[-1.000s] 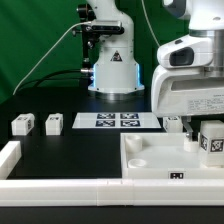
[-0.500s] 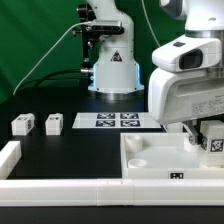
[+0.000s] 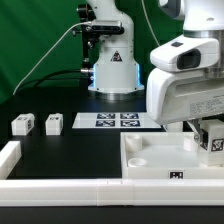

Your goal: Assemble one leg

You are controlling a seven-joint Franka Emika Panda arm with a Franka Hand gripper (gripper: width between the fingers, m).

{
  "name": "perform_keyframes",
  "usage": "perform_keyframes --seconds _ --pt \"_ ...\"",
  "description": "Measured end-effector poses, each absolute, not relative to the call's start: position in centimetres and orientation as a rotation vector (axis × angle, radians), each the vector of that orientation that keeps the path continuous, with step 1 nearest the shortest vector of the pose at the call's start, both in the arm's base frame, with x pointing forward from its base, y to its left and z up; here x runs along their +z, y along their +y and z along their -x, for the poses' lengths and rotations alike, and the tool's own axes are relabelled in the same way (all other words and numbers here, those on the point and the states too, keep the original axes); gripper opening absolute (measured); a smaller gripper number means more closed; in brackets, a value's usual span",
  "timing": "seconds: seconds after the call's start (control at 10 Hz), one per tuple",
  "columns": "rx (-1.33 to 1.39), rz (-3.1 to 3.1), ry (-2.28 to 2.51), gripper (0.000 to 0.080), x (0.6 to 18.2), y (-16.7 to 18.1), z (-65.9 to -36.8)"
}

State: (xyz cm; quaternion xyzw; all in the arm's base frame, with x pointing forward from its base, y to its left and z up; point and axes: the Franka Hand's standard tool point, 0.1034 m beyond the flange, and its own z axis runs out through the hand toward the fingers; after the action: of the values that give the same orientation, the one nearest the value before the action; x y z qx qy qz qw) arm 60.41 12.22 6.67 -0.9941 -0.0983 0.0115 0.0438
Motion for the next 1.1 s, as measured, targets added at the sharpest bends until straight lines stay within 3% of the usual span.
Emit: perform_keyframes --seconds 0.3,1.1 --pt "0.046 3.054 -0.053 0.0297 6.67 12.21 -60.42" --pt "0.106 2.664 1.514 0.0297 6.55 12.57 -60.17"
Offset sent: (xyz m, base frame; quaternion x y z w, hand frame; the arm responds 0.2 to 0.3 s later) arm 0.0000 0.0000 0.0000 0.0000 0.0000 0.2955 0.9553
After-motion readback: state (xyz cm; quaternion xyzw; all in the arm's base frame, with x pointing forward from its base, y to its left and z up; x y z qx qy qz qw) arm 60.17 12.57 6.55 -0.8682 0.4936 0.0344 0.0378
